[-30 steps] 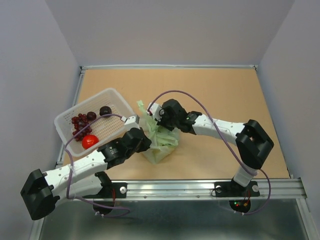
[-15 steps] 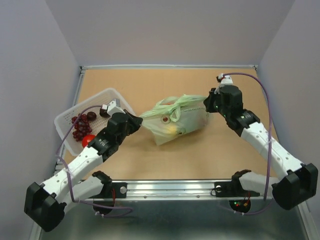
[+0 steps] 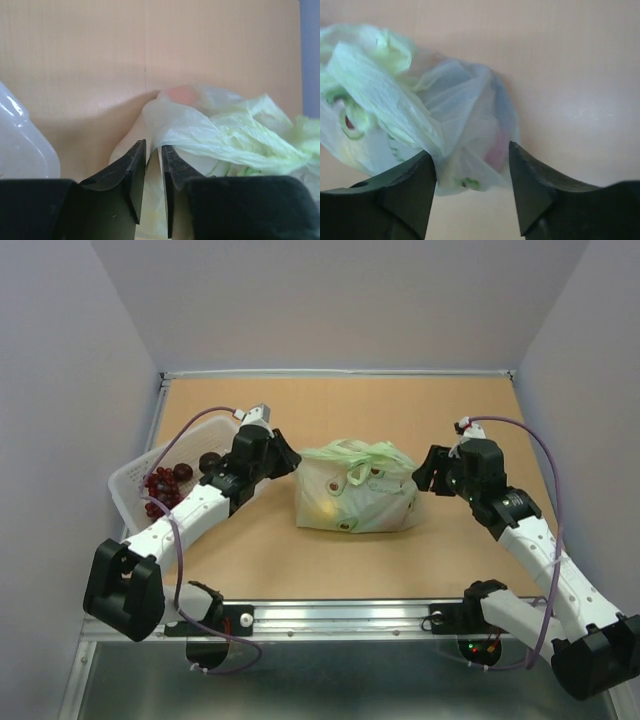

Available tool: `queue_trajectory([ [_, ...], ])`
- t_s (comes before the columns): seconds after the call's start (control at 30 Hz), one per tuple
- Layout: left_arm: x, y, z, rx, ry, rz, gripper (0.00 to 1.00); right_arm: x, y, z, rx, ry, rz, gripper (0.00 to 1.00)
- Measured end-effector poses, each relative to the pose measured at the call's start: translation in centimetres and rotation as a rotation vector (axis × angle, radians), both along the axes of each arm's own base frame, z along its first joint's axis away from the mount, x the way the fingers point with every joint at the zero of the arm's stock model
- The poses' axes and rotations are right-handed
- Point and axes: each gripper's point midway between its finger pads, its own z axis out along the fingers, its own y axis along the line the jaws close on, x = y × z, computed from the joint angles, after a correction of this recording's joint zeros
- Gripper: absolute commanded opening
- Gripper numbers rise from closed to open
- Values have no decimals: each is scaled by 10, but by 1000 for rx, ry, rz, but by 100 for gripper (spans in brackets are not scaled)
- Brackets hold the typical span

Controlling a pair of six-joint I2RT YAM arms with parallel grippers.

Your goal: Untie the knot of the plastic bag and take out the fruit

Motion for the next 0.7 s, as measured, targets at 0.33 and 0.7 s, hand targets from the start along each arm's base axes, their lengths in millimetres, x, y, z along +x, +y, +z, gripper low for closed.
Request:
queue_trajectory([
  [0.33,-61,-45,53,79,-119,-183,77,-5,13,50,-102,-37,238,84],
  [0.7,-73,-88,56,185,-126,-231,77,1,97,44,-228,-18,582,83],
])
